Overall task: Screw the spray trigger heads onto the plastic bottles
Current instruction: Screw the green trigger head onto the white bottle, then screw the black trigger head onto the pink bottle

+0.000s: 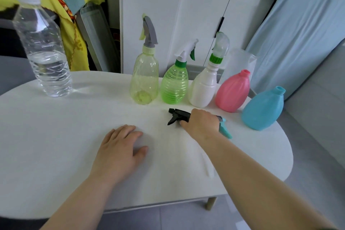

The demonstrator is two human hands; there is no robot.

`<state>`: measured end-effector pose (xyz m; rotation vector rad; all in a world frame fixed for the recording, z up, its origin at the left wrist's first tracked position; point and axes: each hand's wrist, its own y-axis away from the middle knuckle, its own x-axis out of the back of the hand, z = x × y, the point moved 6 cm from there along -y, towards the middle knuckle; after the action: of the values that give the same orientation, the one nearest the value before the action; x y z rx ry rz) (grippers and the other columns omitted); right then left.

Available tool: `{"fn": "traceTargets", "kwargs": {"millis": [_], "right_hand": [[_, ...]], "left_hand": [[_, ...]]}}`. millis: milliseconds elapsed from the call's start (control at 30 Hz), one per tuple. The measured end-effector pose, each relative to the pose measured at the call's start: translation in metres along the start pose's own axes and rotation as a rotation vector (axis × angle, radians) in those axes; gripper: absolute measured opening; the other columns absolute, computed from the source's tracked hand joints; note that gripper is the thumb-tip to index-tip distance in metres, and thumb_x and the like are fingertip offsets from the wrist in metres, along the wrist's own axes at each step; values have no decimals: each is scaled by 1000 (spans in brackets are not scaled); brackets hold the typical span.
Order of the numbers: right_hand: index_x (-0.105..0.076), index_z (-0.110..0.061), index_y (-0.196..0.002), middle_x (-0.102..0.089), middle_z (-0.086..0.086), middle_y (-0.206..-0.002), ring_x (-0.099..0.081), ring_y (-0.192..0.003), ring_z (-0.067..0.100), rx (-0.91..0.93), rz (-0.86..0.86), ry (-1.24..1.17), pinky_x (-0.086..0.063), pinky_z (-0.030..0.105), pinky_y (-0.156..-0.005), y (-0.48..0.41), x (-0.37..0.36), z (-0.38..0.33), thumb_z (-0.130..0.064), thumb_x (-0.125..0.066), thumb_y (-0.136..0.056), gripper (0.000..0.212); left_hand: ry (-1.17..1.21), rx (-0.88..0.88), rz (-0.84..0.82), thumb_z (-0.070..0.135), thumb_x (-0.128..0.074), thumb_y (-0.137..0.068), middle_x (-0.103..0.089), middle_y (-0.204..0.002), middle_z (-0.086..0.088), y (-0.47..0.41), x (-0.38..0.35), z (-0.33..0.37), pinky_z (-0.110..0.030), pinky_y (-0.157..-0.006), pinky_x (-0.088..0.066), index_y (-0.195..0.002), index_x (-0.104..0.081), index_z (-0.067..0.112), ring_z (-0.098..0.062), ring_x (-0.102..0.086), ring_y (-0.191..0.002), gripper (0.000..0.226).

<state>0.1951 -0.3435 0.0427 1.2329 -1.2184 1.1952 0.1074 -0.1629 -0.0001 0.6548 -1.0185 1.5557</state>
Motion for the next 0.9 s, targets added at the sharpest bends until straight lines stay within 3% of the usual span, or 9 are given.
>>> {"fn": "traceTargets", "kwargs": {"millis": [133, 233, 333, 433, 567, 733, 833, 900], "right_hand": [[-51, -9, -83, -57, 11, -85, -57, -86, 32, -31, -108, -157, -35, 28, -63, -2, -2, -2, -19, -52, -82, 9], [-49, -9, -79, -50, 4, -67, -46, -58, 21, -39, -181, -538, -33, 26, -51, 1, -6, -3, -20, -53, -82, 12], [-46, -13, -91, -48, 0, -66, -40, -52, 12, -112, -187, -974, -33, 20, -43, 13, -7, 0, -19, -58, -82, 16], [-43, -11, -100, -47, 1, -66, -44, -52, 13, -195, -189, -1447, -38, 19, -46, 23, -4, 5, -9, -56, -84, 21], [-43, -7, -94, -52, 7, -74, -60, -47, 12, -194, -180, -1900, -51, 21, -47, 39, 10, 20, 3, -52, -84, 16], [-47, -8, -94, -62, 6, -77, -60, -47, 9, -174, -81, -1942, -45, 19, -46, 58, 17, 59, -8, -45, -90, 4], [-54, -16, -88, -65, 4, -73, -51, -47, 10, -224, 41, -1895, -40, 23, -52, 66, 17, 92, -16, -38, -94, 17], [-56, -18, -87, -65, 4, -76, -48, -51, 12, -231, 83, -1857, -39, 25, -55, 70, 15, 115, -14, -35, -94, 22]], "left_hand": [[-5, -13, 29, 39, -52, -83, -40, -141, 2, 0, 2, 1, -26, -108, -12, -122, -49, 22, -14, -30, -132, 43], [-10, -10, 31, 40, -51, -83, -39, -141, 4, 0, 2, 1, -26, -108, -12, -122, -48, 23, -14, -29, -133, 43], [-18, -10, 40, 40, -52, -83, -41, -140, 5, 0, 4, 2, -24, -106, -13, -121, -49, 23, -14, -30, -132, 42], [-23, -8, 36, 37, -54, -83, -43, -138, 3, 0, 5, 4, -23, -103, -13, -120, -51, 22, -16, -33, -131, 41], [-33, 19, 11, 34, -57, -82, -45, -138, 1, 1, 8, 6, -26, -105, -16, -119, -53, 20, -18, -36, -130, 39], [-50, 52, -36, 27, -60, -81, -51, -133, -2, 3, 7, 8, -30, -104, -23, -113, -58, 18, -21, -42, -125, 34], [-5, 79, -76, 18, -63, -79, -58, -124, -6, 2, 7, 9, -31, -101, -29, -104, -64, 14, -24, -48, -119, 25], [68, 85, -64, 12, -64, -78, -63, -114, -8, -1, 8, 20, -24, -92, -31, -97, -66, 11, -25, -53, -110, 19]]}}
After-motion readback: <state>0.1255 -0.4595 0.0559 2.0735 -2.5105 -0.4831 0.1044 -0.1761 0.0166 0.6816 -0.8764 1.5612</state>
